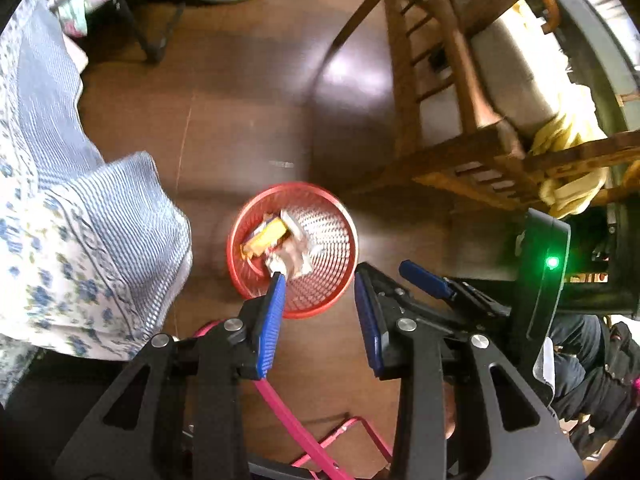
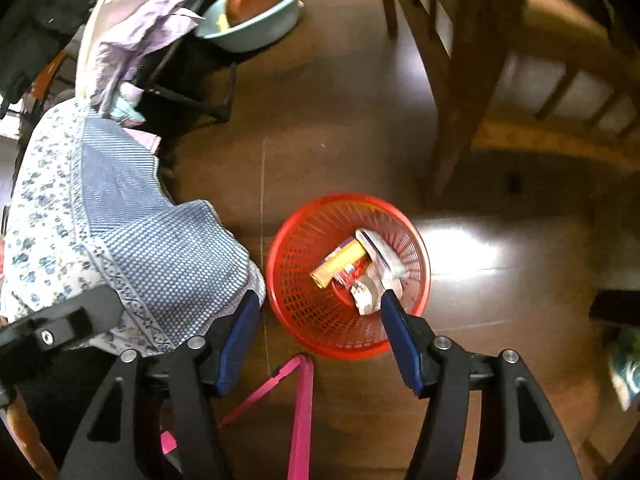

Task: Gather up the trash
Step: 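Carry both boxes to the red wastebasket and release them inside, then return both tools toward the remaining trash on the bed, then grasp the yellow yarn bundle with the left gripper while the right gripper grasps the clear plastic bag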

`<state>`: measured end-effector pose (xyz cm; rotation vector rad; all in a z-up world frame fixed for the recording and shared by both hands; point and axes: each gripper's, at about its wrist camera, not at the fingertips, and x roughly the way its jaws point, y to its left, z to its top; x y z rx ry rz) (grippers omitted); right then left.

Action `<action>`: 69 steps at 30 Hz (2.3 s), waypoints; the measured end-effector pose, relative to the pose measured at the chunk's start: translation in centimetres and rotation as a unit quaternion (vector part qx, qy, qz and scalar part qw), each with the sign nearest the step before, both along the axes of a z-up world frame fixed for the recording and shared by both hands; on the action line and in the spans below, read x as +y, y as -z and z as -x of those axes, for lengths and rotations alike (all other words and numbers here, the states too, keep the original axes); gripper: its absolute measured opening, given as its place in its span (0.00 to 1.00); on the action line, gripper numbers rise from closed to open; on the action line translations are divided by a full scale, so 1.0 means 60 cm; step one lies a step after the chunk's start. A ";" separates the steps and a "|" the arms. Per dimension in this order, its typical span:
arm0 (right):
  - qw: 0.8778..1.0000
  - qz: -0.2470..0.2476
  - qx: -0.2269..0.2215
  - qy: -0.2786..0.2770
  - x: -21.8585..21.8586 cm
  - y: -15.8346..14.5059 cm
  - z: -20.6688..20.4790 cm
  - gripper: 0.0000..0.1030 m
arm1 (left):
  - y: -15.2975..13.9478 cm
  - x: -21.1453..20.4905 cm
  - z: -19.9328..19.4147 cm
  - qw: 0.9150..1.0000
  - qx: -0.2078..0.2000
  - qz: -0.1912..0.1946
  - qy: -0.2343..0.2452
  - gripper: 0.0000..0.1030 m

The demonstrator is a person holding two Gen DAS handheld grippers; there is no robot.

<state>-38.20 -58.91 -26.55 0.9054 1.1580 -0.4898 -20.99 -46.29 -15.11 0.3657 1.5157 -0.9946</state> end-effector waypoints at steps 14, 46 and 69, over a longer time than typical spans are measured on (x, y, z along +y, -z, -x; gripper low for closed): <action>0.985 0.129 -0.071 -0.096 0.101 -0.238 -0.163 0.74 | -0.204 0.191 -0.131 0.984 -0.118 0.091 -0.097 0.56; 0.885 0.177 -0.228 -0.365 0.610 -0.344 -0.563 0.89 | -0.253 0.769 -0.467 0.875 -0.270 0.040 -0.399 0.85; 0.847 0.159 -0.230 -0.453 0.677 -0.356 -0.588 0.34 | -0.235 0.806 -0.463 0.859 -0.223 0.062 -0.457 0.86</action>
